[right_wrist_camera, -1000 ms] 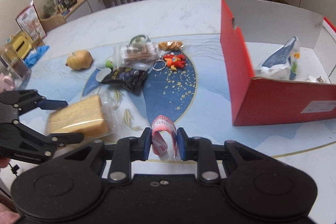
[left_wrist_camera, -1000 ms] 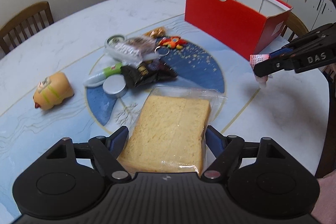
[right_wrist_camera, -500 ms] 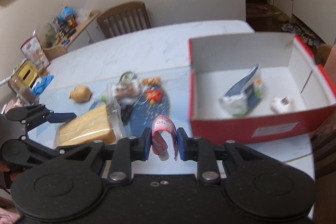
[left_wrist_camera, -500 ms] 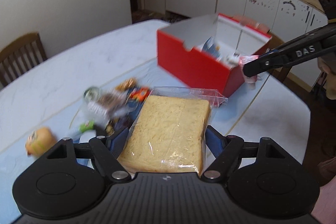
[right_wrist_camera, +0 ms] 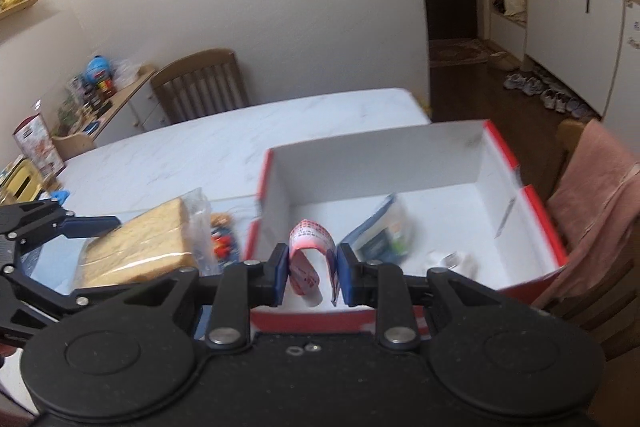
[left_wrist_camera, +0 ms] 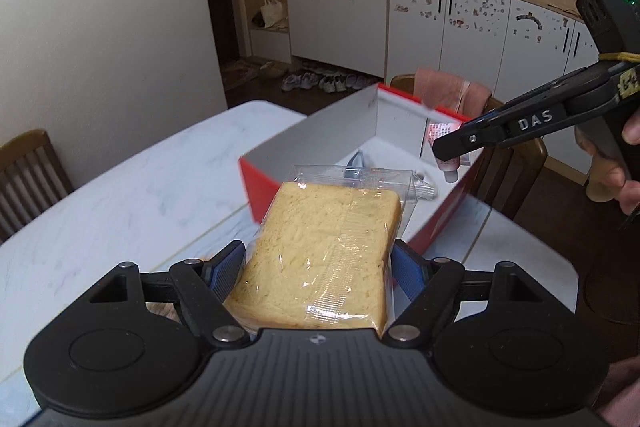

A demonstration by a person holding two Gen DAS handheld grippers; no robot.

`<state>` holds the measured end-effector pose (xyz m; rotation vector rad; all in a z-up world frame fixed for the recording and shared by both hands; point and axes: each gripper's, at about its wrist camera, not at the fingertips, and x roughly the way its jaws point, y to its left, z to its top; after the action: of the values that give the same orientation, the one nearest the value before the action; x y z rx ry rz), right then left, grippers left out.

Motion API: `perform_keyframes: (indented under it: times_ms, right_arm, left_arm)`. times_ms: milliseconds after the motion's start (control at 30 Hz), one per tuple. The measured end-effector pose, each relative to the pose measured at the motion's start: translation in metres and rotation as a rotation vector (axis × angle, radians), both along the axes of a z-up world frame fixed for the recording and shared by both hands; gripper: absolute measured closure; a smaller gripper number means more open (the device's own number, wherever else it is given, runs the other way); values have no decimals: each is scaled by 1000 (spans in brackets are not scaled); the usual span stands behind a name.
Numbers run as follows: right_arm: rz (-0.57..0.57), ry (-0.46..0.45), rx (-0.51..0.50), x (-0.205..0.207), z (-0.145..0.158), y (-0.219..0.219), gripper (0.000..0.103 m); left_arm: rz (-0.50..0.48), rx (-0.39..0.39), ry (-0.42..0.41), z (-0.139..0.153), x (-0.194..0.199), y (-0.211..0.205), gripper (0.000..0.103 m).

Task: Organize objects
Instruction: 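Carry the bread and toothpaste over the red shoebox with both tools, then open both tools to release the bread and toothpaste into the box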

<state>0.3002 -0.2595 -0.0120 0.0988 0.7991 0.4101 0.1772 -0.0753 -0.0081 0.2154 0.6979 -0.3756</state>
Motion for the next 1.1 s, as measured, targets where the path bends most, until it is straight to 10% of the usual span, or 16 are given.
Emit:
perform_keyframes:
  times_ms: [733,1100]
  right_arm:
    - [-136,83,-26,84,-55,-68,78]
    - [-71,132,-107,97,-86,-52,78]
  left_arm:
    - [18,131,50,-29,111,-120,25]
    - [150,151,161,-65,164,-106,25]
